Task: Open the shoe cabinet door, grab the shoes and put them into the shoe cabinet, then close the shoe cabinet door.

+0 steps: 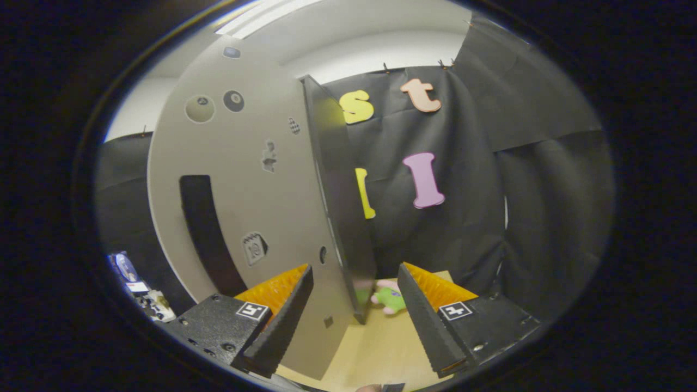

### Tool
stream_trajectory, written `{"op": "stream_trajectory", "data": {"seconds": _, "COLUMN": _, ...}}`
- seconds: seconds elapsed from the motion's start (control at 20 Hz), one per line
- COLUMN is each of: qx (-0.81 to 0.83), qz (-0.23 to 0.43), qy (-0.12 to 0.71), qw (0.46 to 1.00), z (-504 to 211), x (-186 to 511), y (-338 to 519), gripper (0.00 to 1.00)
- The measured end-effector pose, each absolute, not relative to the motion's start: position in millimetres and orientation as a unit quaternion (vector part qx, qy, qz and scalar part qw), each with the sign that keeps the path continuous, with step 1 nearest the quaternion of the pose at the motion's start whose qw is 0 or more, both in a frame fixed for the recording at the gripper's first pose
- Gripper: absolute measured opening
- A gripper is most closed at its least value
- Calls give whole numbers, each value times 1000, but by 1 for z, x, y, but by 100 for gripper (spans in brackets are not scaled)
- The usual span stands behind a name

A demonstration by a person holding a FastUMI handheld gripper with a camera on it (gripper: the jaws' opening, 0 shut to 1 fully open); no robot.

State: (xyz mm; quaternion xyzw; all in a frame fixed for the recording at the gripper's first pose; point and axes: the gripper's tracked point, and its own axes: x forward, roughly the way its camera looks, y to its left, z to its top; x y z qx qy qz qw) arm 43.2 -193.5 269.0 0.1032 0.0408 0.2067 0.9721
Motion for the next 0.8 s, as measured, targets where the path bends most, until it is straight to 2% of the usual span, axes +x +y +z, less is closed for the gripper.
{"op": "stream_trajectory", "data": {"seconds": 0.05, "qx": 116, "qz": 243, "qy": 41, "qw": 962, "z": 276, "x": 33, "y": -168, "gripper": 96}}
{"op": "stream_trajectory", "data": {"seconds": 0.15, "qx": 106, "qz": 236, "qy": 48, "qw": 965, "z": 274, "x": 26, "y": -165, "gripper": 93}}
{"op": "stream_trajectory", "data": {"seconds": 0.45, "qx": 98, "qz": 230, "qy": 66, "qw": 966, "z": 273, "x": 20, "y": -136, "gripper": 95}}
{"op": "stream_trajectory", "data": {"seconds": 0.8, "qx": 17, "qz": 152, "qy": 28, "qw": 988, "z": 286, "x": 13, "y": -115, "gripper": 95}}
